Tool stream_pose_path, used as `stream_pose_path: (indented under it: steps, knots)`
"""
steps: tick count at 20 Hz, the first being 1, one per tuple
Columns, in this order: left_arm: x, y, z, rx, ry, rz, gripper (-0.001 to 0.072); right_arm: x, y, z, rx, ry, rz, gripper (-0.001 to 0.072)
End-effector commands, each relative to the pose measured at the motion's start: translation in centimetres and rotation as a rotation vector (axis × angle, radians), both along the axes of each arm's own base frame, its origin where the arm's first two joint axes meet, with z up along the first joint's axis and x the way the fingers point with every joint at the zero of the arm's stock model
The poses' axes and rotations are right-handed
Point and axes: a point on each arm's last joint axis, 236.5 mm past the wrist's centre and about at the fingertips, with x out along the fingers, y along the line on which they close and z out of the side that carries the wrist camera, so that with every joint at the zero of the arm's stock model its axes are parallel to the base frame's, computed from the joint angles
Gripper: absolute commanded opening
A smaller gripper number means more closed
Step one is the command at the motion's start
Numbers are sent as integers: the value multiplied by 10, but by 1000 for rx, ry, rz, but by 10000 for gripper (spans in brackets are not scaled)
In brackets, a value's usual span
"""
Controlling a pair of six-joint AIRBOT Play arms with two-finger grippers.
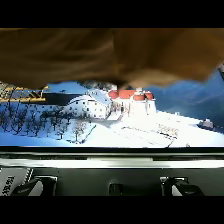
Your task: Fold the clothes and pants, and hang the long-sleeved shirts on hangers.
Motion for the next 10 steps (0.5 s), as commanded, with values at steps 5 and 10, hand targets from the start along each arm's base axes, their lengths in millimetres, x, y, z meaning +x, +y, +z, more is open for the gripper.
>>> stream_pose_path:
  steps: [5, 10]
  knots:
    - [-1, 22, -47, -23, 194, 87, 9, -1, -1, -27, 51, 162, 4, 27]
    - [118, 23, -205, 26, 632, -65, 9, 135, 0, -211, -4, 768, 48, 27]
